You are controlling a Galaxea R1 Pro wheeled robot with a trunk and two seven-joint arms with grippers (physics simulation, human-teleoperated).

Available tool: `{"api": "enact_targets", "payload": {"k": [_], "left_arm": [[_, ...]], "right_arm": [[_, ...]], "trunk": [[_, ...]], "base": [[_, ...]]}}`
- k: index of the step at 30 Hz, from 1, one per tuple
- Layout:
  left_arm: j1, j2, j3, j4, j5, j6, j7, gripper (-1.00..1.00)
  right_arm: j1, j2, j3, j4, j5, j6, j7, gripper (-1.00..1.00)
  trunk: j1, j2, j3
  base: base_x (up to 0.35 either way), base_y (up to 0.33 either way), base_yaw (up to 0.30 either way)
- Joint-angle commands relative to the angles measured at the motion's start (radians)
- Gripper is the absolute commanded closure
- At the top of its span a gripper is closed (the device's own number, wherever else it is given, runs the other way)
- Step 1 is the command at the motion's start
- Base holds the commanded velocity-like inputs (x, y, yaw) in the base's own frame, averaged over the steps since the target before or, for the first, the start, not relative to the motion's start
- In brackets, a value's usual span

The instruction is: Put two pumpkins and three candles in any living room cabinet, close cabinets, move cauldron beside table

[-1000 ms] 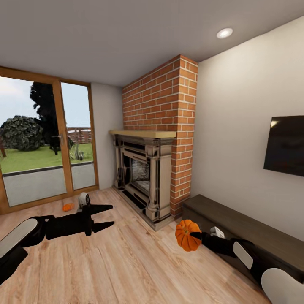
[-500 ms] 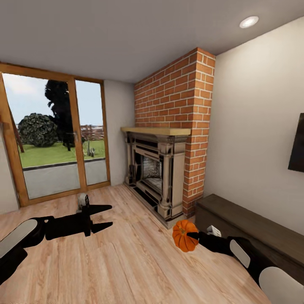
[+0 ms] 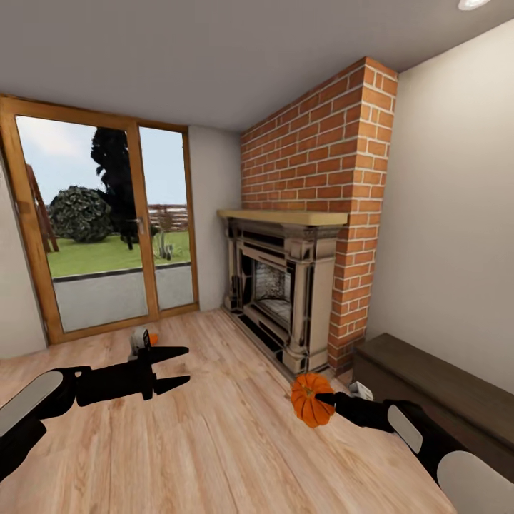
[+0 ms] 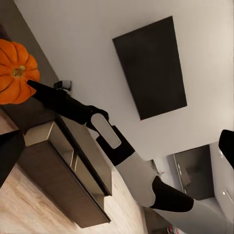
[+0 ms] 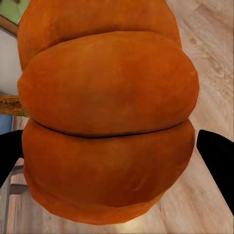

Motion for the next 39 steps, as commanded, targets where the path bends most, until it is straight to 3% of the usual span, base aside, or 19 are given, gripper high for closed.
{"api": "enact_targets", "payload": {"k": [1, 12, 19, 39], "left_arm": [[-0.001, 0.001, -0.002, 0.003, -0.006, 0.0, -0.01, -1.0], [-0.001, 0.001, -0.001, 0.008, -0.006, 0.001, -0.011, -1.0], [-0.001, 0.002, 0.0, 0.035, -0.01, 0.0, -0.073, -1.0], [-0.001, 0.002, 0.0, 0.042, -0.01, 0.0, -0.078, -1.0]], "right_arm": [[-0.001, -0.001, 0.002, -0.002, -0.014, 0.007, 0.0, 1.0], [-0.002, -0.002, 0.004, -0.003, -0.014, 0.01, 0.006, 1.0], [-0.002, -0.002, 0.03, -0.002, -0.014, 0.0, 0.006, 1.0], [-0.002, -0.002, 0.04, -0.028, -0.014, 0.0, 0.003, 1.0]], "trunk": [[0.001, -0.001, -0.003], [0.001, -0.001, -0.02], [0.001, -0.001, -0.024], [0.001, -0.001, -0.047]], "base": [[0.325, 0.109, 0.091], [0.312, 0.176, 0.083], [0.304, 0.194, 0.025], [0.305, 0.174, 0.143]]}}
